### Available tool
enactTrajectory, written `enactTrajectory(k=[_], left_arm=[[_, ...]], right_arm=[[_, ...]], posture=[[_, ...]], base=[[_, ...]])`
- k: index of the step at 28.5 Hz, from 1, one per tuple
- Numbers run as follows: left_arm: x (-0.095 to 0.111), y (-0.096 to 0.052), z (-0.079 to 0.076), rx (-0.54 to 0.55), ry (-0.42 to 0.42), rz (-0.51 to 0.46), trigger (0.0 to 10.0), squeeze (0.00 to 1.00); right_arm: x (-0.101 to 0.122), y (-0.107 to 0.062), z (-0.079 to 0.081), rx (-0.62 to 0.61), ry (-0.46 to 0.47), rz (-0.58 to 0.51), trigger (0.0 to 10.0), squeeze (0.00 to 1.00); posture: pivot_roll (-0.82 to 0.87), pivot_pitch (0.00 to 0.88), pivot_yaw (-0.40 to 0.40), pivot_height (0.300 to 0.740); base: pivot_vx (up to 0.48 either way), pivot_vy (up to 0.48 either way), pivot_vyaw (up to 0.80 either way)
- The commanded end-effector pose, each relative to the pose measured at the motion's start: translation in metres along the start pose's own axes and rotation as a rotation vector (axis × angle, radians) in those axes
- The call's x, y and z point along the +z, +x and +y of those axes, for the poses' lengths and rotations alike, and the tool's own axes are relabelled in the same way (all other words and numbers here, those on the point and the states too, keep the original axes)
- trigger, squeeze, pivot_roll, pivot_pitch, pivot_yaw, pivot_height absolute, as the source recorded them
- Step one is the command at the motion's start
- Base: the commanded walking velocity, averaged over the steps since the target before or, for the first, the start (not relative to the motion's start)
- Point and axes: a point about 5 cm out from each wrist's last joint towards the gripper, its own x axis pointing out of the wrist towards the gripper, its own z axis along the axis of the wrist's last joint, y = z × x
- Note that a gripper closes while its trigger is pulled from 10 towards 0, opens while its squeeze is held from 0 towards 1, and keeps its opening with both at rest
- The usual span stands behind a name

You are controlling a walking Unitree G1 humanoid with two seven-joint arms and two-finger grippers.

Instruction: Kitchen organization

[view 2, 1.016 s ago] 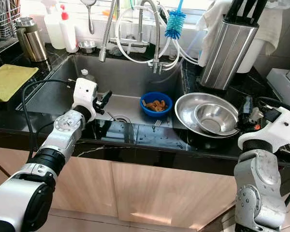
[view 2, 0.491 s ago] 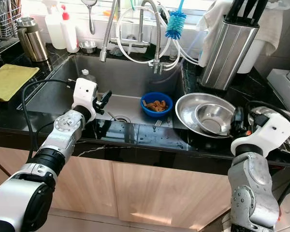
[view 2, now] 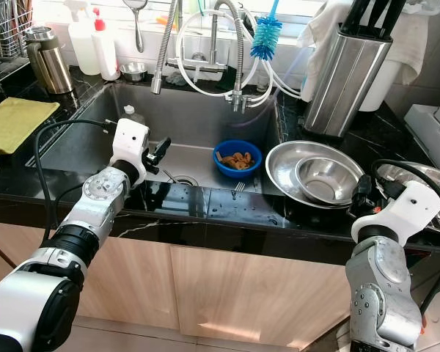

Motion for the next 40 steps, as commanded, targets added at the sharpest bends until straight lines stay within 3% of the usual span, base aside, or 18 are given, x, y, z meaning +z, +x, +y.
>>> enactTrajectory(k=[1, 10, 24, 32, 40], left_arm=[[0.002, 0.0, 0.0, -0.01, 0.032, -0.009, 10.0, 0.0], [0.005, 0.001, -0.001, -0.013, 0.045, -0.023, 10.0, 0.0], [0.006, 0.002, -0.002, -0.008, 0.036, -0.024, 10.0, 0.0], [0.005, 0.002, -0.003, -0.007, 0.032, -0.023, 10.0, 0.0], [0.005, 0.002, -0.003, -0.008, 0.035, -0.019, 10.0, 0.0]], right_arm=[[0.0, 0.001, -0.002, -0.016, 0.012, 0.003, 10.0, 0.0], [0.005, 0.007, 0.001, -0.078, 0.027, 0.019, 10.0, 0.0], [0.028, 0.036, 0.016, -0.015, -0.03, 0.097, 10.0, 0.0], [0.032, 0.04, 0.017, -0.004, -0.034, 0.111, 10.0, 0.0], [0.021, 0.038, 0.015, -0.007, -0.042, 0.174, 10.0, 0.0]], posture=[[0.06, 0.0, -0.071, 0.74], [0.07, 0.0, -0.071, 0.74], [0.06, 0.0, -0.073, 0.74], [0.06, 0.0, -0.079, 0.74], [0.06, 0.0, -0.081, 0.74]], base=[[0.0, 0.0, 0.0], [0.0, 0.0, 0.0], [0.0, 0.0, 0.0], [0.0, 0.0, 0.0], [0.0, 0.0, 0.0]])
